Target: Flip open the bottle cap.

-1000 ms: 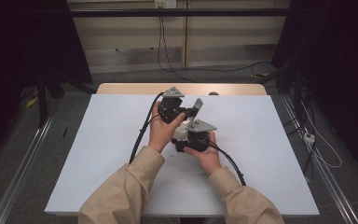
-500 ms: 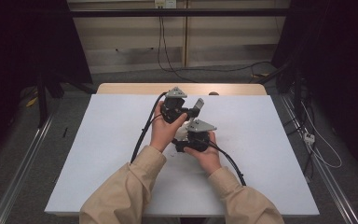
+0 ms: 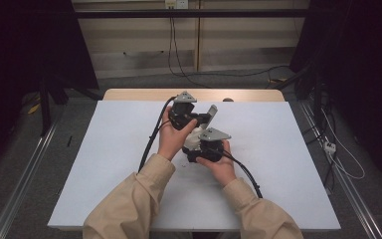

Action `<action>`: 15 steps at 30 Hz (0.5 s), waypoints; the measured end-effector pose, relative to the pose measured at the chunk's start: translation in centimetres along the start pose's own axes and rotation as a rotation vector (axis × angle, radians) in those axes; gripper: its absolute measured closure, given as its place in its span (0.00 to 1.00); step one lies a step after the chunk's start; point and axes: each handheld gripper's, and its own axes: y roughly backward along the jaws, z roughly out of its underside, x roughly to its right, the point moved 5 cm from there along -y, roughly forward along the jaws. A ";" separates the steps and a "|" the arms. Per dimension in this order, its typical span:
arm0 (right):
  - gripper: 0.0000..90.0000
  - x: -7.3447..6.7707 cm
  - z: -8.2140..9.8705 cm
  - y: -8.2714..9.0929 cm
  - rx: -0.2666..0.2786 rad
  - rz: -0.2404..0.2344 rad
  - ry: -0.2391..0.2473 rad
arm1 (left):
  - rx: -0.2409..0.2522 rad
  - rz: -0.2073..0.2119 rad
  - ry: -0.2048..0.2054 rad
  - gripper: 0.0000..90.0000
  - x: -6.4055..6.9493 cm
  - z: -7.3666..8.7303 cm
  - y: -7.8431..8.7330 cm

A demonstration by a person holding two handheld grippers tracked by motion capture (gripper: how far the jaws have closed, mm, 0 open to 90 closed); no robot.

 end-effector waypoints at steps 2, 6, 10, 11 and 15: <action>0.21 0.0 0.0 0.0 0.000 0.000 0.001 | -0.001 -0.006 -0.002 0.97 0.0 0.1 -0.2; 0.21 0.1 0.0 0.0 0.001 -0.002 -0.005 | 0.002 -0.002 0.003 0.97 -0.1 0.0 -0.3; 0.21 0.1 0.0 0.0 0.000 -0.002 -0.005 | 0.003 -0.007 -0.002 0.99 -0.1 0.0 -0.3; 0.21 0.1 0.0 0.0 0.001 -0.002 -0.006 | 0.005 -0.006 0.000 0.99 0.0 0.0 -0.4; 0.21 0.1 0.0 0.0 0.000 -0.001 -0.004 | 0.001 -0.011 -0.002 0.99 0.0 -0.1 -0.6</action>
